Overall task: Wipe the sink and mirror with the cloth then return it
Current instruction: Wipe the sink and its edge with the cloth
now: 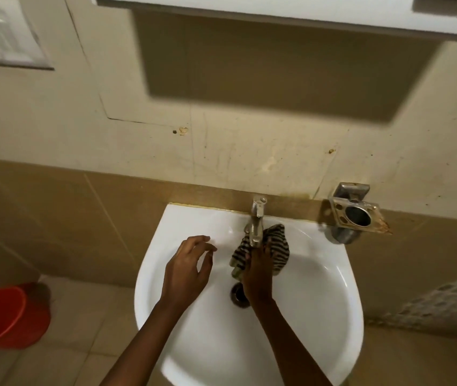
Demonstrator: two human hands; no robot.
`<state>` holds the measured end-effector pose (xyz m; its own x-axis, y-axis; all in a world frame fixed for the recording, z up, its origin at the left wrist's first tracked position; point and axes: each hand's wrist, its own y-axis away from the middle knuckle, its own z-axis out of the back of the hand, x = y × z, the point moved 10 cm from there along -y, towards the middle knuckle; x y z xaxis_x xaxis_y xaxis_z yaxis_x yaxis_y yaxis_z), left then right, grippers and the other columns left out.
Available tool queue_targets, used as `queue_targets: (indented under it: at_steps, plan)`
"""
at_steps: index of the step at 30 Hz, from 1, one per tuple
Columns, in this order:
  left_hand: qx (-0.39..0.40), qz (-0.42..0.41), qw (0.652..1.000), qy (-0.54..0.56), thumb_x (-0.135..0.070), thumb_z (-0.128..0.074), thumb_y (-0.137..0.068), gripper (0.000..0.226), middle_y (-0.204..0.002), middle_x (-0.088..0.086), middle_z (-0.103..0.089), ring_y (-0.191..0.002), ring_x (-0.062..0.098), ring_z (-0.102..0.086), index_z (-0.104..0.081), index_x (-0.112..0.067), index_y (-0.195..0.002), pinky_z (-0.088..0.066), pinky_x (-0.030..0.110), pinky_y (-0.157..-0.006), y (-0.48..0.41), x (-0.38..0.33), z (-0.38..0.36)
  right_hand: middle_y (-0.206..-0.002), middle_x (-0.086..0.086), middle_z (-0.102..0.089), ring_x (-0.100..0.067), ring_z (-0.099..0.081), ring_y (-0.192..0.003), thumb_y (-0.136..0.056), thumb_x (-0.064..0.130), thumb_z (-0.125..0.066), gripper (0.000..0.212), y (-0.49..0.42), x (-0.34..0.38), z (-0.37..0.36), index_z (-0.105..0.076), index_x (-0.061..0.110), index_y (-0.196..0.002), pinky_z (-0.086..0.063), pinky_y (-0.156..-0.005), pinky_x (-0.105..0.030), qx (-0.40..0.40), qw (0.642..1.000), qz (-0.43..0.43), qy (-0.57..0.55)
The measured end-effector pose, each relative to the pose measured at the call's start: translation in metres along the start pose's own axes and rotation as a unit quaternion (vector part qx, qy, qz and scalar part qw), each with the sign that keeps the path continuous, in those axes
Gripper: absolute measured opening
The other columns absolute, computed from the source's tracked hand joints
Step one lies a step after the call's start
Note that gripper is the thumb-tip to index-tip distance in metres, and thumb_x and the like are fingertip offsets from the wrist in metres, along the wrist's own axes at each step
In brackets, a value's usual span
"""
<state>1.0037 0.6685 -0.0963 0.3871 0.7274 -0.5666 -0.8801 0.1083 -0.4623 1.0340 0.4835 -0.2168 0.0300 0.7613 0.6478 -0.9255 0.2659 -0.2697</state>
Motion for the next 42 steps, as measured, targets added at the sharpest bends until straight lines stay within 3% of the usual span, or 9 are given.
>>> queue_targets:
  at_steps: [4,8,14,17,22,27,30,33,42]
  plan:
    - [0.015,0.013,1.000,0.003,-0.019,-0.057,-0.083,0.015,-0.111,-0.006,-0.065,-0.102,0.002,-0.055,-0.068,-0.022,-0.092,-0.035,0.000,-0.061,0.002,0.020,0.004,-0.133,-0.015,-0.054,-0.033,-0.044,-0.130,-0.081,-0.003,-0.060,0.055,0.009,0.044,-0.041,-0.042,0.010,-0.131,-0.027,-0.112,-0.053,0.044,0.986,0.144,0.068]
    - [0.017,0.031,0.999,0.002,-0.021,-0.056,-0.082,0.016,-0.113,-0.008,-0.063,-0.099,0.003,-0.057,-0.068,-0.022,-0.094,-0.039,0.006,-0.060,0.001,0.040,0.012,-0.145,-0.009,-0.042,-0.030,-0.034,-0.136,-0.083,0.018,-0.057,0.060,-0.023,0.082,-0.065,-0.037,0.012,-0.140,-0.010,-0.114,-0.052,0.102,0.954,0.239,0.153]
    - [-0.006,0.039,0.999,0.030,-0.028,-0.045,-0.085,0.029,-0.115,0.007,-0.060,-0.108,0.014,-0.053,-0.067,-0.012,-0.095,-0.046,0.027,-0.085,-0.004,0.074,0.043,-0.156,-0.008,-0.017,-0.032,-0.012,-0.143,-0.096,0.036,-0.032,0.052,-0.053,0.112,-0.102,-0.021,0.027,-0.146,0.004,-0.111,-0.058,0.090,0.987,-0.002,0.136]
    - [-0.007,0.061,0.998,0.018,-0.036,-0.041,-0.087,0.040,-0.118,0.011,-0.057,-0.110,0.023,-0.053,-0.065,-0.008,-0.103,-0.045,0.037,-0.090,-0.002,0.093,0.057,-0.158,-0.006,-0.008,-0.032,-0.002,-0.144,-0.094,0.044,-0.040,0.059,-0.011,0.170,-0.151,-0.016,0.033,-0.146,0.001,-0.111,-0.060,0.203,0.965,0.113,0.123]
    - [0.008,0.140,0.989,0.056,-0.046,-0.036,-0.086,0.052,-0.128,0.014,-0.053,-0.120,0.026,-0.049,-0.061,-0.008,-0.112,-0.037,0.034,-0.099,0.007,0.115,0.062,-0.146,-0.011,-0.040,-0.033,-0.038,-0.133,-0.093,0.034,-0.027,0.052,0.063,0.181,-0.175,-0.029,0.016,-0.141,-0.033,-0.109,-0.051,0.256,0.962,0.074,0.065]
    - [0.059,0.180,0.978,0.089,-0.047,-0.039,-0.088,0.051,-0.129,0.011,-0.054,-0.121,0.024,-0.050,-0.060,-0.010,-0.115,-0.037,0.029,-0.095,0.024,0.119,0.046,-0.155,-0.011,-0.015,-0.023,-0.017,-0.141,-0.092,0.048,-0.024,0.067,0.161,0.168,-0.105,-0.014,0.012,-0.147,-0.017,-0.118,-0.041,0.387,0.914,0.109,-0.049]
    - [0.080,0.194,0.973,0.098,-0.047,-0.040,-0.088,0.050,-0.131,0.009,-0.054,-0.124,0.022,-0.048,-0.059,-0.010,-0.117,-0.037,0.030,-0.095,0.043,0.120,0.037,-0.156,-0.004,-0.006,-0.016,-0.008,-0.142,-0.089,0.062,-0.017,0.075,0.203,0.141,-0.060,0.000,0.017,-0.147,-0.008,-0.118,-0.038,0.421,0.892,0.164,-0.013]
    - [0.068,0.210,0.970,0.103,-0.044,-0.042,-0.091,0.044,-0.135,0.007,-0.052,-0.125,0.020,-0.047,-0.059,-0.013,-0.117,-0.036,0.028,-0.095,0.064,0.124,0.039,-0.153,-0.012,-0.026,-0.026,-0.031,-0.137,-0.093,0.039,-0.041,0.068,0.202,0.122,-0.068,-0.009,0.015,-0.148,-0.028,-0.114,-0.043,0.415,0.894,0.159,0.059]
    - [0.083,0.205,0.969,0.110,-0.028,-0.049,-0.095,0.027,-0.124,0.006,-0.060,-0.119,0.020,-0.052,-0.063,-0.012,-0.111,-0.035,0.037,-0.107,0.088,0.096,0.014,-0.138,-0.014,-0.045,-0.030,-0.045,-0.122,-0.093,0.034,-0.041,0.050,0.189,0.159,-0.056,-0.033,0.014,-0.138,-0.037,-0.107,-0.049,0.414,0.899,0.144,-0.012]
